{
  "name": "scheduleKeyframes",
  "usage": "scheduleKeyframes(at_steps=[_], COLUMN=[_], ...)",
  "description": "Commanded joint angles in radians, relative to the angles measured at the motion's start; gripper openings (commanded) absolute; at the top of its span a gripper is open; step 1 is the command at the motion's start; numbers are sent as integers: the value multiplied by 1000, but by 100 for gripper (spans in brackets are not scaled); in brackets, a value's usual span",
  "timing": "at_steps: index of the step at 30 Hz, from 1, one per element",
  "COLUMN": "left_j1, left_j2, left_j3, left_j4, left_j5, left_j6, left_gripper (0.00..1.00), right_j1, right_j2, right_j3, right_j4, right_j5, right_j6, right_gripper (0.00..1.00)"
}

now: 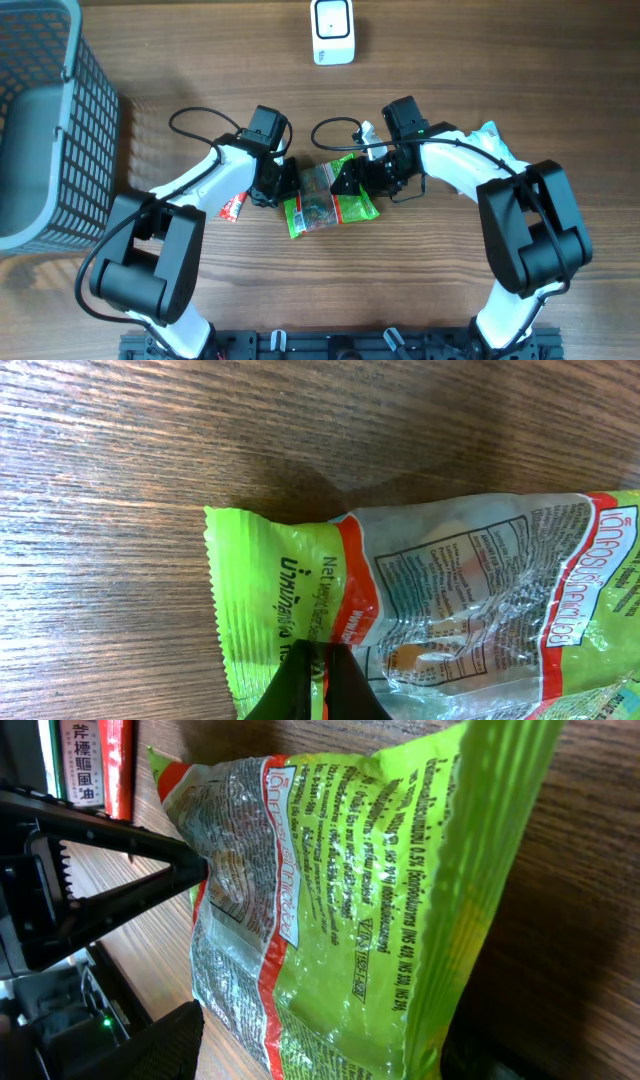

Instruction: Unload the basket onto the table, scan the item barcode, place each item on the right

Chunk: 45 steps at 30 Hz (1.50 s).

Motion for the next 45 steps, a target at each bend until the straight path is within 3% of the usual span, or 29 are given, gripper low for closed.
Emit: scheduleKeyframes(at_steps=[1, 3, 7, 13, 17, 21, 24, 25, 31, 33, 34, 40, 45], left_j1=[-4, -4, -4, -4, -4, -4, -4, -3, 37, 48, 51, 86, 183], left_j2=[71, 71, 71, 71, 71, 71, 69, 66, -114, -212, -251, -455, -520], left_j3=[-19, -19, -19, -19, -19, -19, -18, -18, 14, 16, 16, 16, 16], left_j4=[1, 2, 4, 3, 4, 4, 3, 2, -7, -12, -21, -146, -208], left_j5=[-40, -39, -39, -39, -39, -39, -39, -39, -39, -39, -39, -39, -40], left_j6=[8, 8, 8, 8, 8, 8, 8, 8, 8, 8, 8, 9, 35], left_gripper=[4, 4, 4, 4, 4, 4, 4, 4, 4, 4, 4, 6, 7], right_j1=[31, 50, 116, 146, 146, 146, 146, 146, 146, 146, 146, 146, 146], right_j2=[5, 5, 5, 5, 5, 5, 5, 5, 5, 5, 5, -17, -160], right_j3=[-16, -16, -24, -158, -167, -167, -167, -167, -167, -167, -167, -137, -111], right_j4=[-11, -11, 38, 370, 384, 388, 389, 393, 391, 392, 393, 414, 398], right_j5=[29, 29, 21, -122, -123, -123, -121, -120, -103, -104, -104, -104, -97], right_j6=[27, 29, 131, 297, 304, 304, 293, 270, 259, 256, 253, 82, -53], right_gripper=[70, 69, 56, 52, 50, 37, 13, 9, 16, 4, 4, 4, 4])
